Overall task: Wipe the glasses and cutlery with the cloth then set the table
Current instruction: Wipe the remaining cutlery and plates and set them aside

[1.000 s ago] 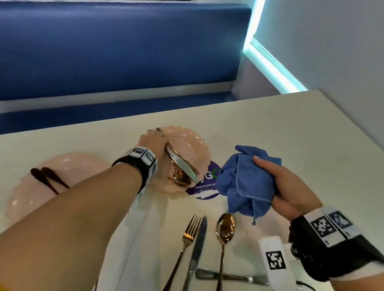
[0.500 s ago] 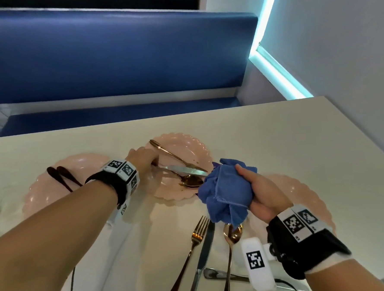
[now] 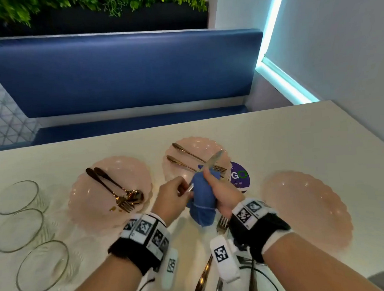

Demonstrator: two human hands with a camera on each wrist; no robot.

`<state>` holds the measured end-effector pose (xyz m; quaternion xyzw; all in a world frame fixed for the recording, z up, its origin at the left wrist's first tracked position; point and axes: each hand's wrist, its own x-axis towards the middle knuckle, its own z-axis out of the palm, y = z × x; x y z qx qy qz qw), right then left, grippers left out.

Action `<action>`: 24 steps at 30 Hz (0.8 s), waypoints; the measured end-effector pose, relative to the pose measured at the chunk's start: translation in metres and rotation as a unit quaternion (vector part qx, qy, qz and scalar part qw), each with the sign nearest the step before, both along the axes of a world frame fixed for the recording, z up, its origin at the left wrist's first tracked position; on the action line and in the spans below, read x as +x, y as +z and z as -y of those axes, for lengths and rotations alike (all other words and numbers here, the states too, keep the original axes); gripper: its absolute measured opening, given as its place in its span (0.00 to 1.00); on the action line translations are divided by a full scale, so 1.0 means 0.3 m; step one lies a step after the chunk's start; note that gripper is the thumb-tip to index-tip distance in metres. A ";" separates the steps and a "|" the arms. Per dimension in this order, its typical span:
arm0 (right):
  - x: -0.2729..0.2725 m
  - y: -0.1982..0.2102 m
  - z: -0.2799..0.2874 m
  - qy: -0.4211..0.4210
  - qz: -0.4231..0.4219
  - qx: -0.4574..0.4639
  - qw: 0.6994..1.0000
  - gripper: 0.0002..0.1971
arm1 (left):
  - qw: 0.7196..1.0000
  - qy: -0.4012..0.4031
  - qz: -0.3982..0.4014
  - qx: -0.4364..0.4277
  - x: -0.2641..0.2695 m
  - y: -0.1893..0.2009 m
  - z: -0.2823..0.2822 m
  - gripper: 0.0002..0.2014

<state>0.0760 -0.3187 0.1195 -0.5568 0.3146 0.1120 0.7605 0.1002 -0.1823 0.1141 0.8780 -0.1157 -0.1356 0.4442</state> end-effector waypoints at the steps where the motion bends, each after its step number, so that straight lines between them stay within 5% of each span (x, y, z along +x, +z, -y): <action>1: 0.011 0.002 -0.025 0.006 0.000 -0.032 0.999 0.22 | 1.000 0.003 0.019 -0.009 -0.032 0.015 0.010 0.12; 4: 0.063 -0.044 -0.044 -0.035 0.036 -0.067 0.996 0.11 | 0.998 0.013 0.063 -0.010 -0.097 0.045 0.014 0.14; 9: 0.113 0.007 0.027 -0.077 0.048 -0.223 0.970 0.18 | 0.994 0.011 0.107 0.020 -0.171 0.066 -0.036 0.07; 16: 0.066 0.091 0.122 -0.198 0.041 -0.263 0.944 0.18 | 0.994 0.016 0.105 0.030 -0.186 0.119 -0.097 0.08; 19: 0.030 0.112 0.176 -0.227 0.067 -0.177 0.955 0.17 | 0.993 0.045 0.106 0.010 -0.167 0.137 -0.106 0.07; 22: -0.010 0.084 0.083 -0.158 0.083 0.053 0.983 0.21 | 0.994 0.040 0.100 -0.008 -0.149 0.143 -0.049 0.08; 24: -0.027 0.079 0.013 -0.124 0.077 0.049 0.988 0.24 | 0.996 0.001 0.087 -0.036 -0.164 0.136 -0.009 0.04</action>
